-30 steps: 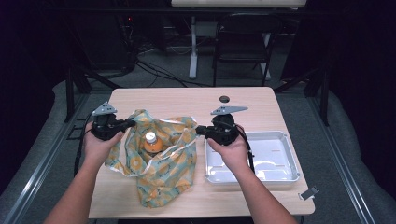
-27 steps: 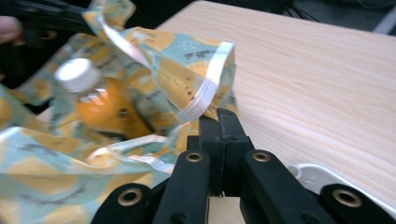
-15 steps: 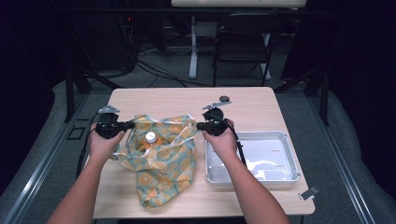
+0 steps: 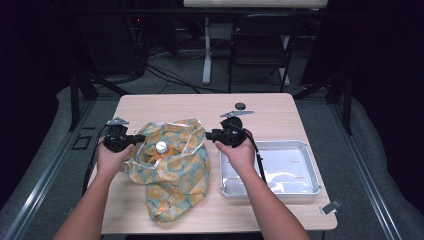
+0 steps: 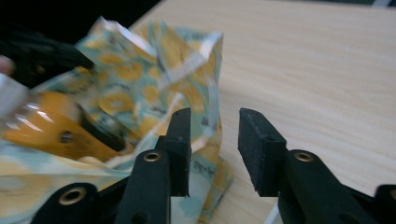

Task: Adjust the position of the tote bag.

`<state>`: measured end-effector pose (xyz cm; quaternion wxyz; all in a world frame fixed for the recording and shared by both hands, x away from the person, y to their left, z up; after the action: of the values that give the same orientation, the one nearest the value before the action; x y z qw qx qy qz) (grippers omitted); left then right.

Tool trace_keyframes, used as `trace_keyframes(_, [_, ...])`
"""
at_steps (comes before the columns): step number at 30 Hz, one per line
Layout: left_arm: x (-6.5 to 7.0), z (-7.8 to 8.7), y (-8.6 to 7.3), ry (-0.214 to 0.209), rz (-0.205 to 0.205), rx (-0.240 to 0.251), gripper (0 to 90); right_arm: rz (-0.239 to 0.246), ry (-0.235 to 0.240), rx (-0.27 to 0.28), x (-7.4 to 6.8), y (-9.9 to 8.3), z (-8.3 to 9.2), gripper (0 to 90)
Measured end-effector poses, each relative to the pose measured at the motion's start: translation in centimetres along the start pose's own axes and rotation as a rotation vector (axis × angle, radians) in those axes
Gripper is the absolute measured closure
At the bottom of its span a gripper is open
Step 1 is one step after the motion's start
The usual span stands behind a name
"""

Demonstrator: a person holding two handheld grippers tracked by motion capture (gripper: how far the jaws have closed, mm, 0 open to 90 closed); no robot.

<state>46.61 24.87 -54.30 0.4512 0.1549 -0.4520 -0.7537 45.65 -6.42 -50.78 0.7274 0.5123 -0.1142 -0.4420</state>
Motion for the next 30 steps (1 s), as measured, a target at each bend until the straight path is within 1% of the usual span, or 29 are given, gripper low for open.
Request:
trace_keyframes(1, [0.0, 0.1, 0.1, 0.003, 0.004, 0.002, 90.0, -0.003, 0.025, 0.056, -0.7, 0.7, 1.4, 64.2])
trace_keyframes(2, [0.0, 0.1, 0.1, 0.003, 0.004, 0.002, 90.0, 0.006, 0.046, 0.082, -1.1, 1.0, 2.0, 63.9])
trace_keyframes(4, [0.1, 0.1, 0.0, 0.001, 0.0, -0.003, 90.0, 0.024, 0.089, 0.095, -2.4, 1.1, 2.7, 61.0])
trace_keyframes(5, [0.1, 0.0, 0.0, 0.003, 0.001, -0.001, 90.0, 0.049, 0.134, 0.083, -3.6, 1.0, 3.0, 58.6])
trace_keyframes(6, [0.1, 0.0, 0.0, 0.003, 0.001, -0.001, 90.0, 0.049, 0.134, 0.083, -3.6, 1.0, 3.0, 58.6])
trace_keyframes(7, [0.2, 0.0, 0.0, 0.007, 0.005, 0.009, 90.0, 0.097, 0.186, 0.057, -5.7, 0.4, 3.1, 55.9])
trace_keyframes(8, [0.2, 0.0, 0.0, 0.007, 0.005, 0.009, 90.0, 0.097, 0.186, 0.057, -5.7, 0.4, 3.1, 55.9])
trace_keyframes(9, [0.3, 0.1, 0.1, 0.001, 0.004, 0.001, 90.0, 0.152, 0.229, 0.035, -7.8, -0.4, 3.2, 53.8])
trace_keyframes(10, [0.3, 0.1, 0.1, 0.002, 0.002, 0.0, 90.0, 0.16, 0.242, 0.027, -8.4, -0.8, 3.1, 53.2])
trace_keyframes(11, [0.3, 0.1, 0.0, 0.002, 0.003, -0.002, 90.0, 0.179, 0.259, 0.015, -9.2, -1.2, 3.0, 52.6])
trace_keyframes(12, [0.3, 0.1, 0.0, 0.002, 0.003, -0.002, 90.0, 0.179, 0.259, 0.015, -9.2, -1.2, 3.0, 52.6])
trace_keyframes(13, [0.3, 0.2, 0.0, 0.003, 0.004, -0.003, 90.0, 0.208, 0.279, 0.0, -10.6, -2.0, 2.8, 51.1])
trace_keyframes(14, [0.3, 0.2, 0.0, 0.003, 0.004, -0.003, 90.0, 0.208, 0.279, 0.0, -10.6, -2.0, 2.8, 51.1])
trace_keyframes(15, [0.3, 0.3, 0.1, 0.001, -0.001, -0.004, 90.0, 0.24, 0.293, -0.012, -11.9, -3.0, 2.6, 49.9])
trace_keyframes(16, [0.3, 0.3, 0.1, 0.001, -0.001, -0.004, 90.0, 0.249, 0.299, -0.016, -12.2, -3.3, 2.6, 49.4])
trace_keyframes(17, [0.3, 0.2, 0.1, 0.023, 0.001, 0.016, 90.0, 0.27, 0.301, -0.023, -12.7, -3.8, 2.5, 48.5])
trace_keyframes(18, [0.3, 0.3, 0.1, 0.005, 0.002, 0.002, 90.0, 0.283, 0.3, -0.028, -13.0, -4.2, 2.5, 48.2])
trace_keyframes(19, [0.3, 0.4, 0.1, 0.004, 0.004, -0.003, 90.0, 0.306, 0.289, -0.024, -13.6, -4.8, 2.5, 48.2])
trace_keyframes(20, [0.3, 0.4, 0.1, 0.004, 0.004, -0.003, 90.0, 0.306, 0.289, -0.024, -13.6, -4.8, 2.5, 48.2])
trace_keyframes(21, [0.2, 0.3, 0.1, 0.012, 0.003, 0.008, 90.0, 0.348, 0.274, -0.018, -14.3, -5.6, 2.5, 48.2])
trace_keyframes(22, [0.2, 0.3, 0.1, 0.012, 0.003, 0.008, 90.0, 0.366, 0.259, -0.014, -14.6, -6.0, 2.6, 48.2])
trace_keyframes(23, [0.3, 0.4, 0.1, 0.007, 0.002, -0.002, 90.0, 0.389, 0.239, -0.008, -14.9, -6.2, 2.7, 48.2])
trace_keyframes(25, [0.3, 0.5, 0.1, 0.01, 0.0, -0.001, 90.0, 0.451, 0.199, 0.017, -15.6, -6.6, 2.8, 48.2])
trace_keyframes(26, [0.3, 0.5, 0.1, 0.01, 0.0, -0.001, 90.0, 0.451, 0.199, 0.017, -15.6, -6.6, 2.8, 48.2])
trace_keyframes(27, [0.3, 0.5, 0.1, 0.01, 0.003, 0.002, 90.0, 0.491, 0.181, 0.022, -16.2, -7.0, 2.6, 48.3])
trace_keyframes(28, [0.3, 0.5, 0.1, 0.01, 0.003, 0.002, 90.0, 0.491, 0.181, 0.022, -16.2, -7.0, 2.6, 48.3])
trace_keyframes(29, [0.3, 0.4, 0.1, 0.01, 0.003, 0.002, 90.0, 0.499, 0.163, 0.01, -16.3, -7.3, 2.2, 48.2])
trace_keyframes(30, [0.3, 0.4, 0.2, 0.009, 0.001, 0.002, 90.0, 0.489, 0.159, -0.004, -16.2, -7.4, 1.9, 48.2])
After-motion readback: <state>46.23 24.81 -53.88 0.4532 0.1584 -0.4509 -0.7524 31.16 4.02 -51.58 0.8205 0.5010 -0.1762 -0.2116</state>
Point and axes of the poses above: each handheld gripper's, and its own axes: z roughly backward along the jaws, y roughly out of its top, x roughly to its right, the point moved 6 cm from there along -z, roughly forward along the jaws, and after that the axes turned 8 degrees about x, right-handed, at the moved point
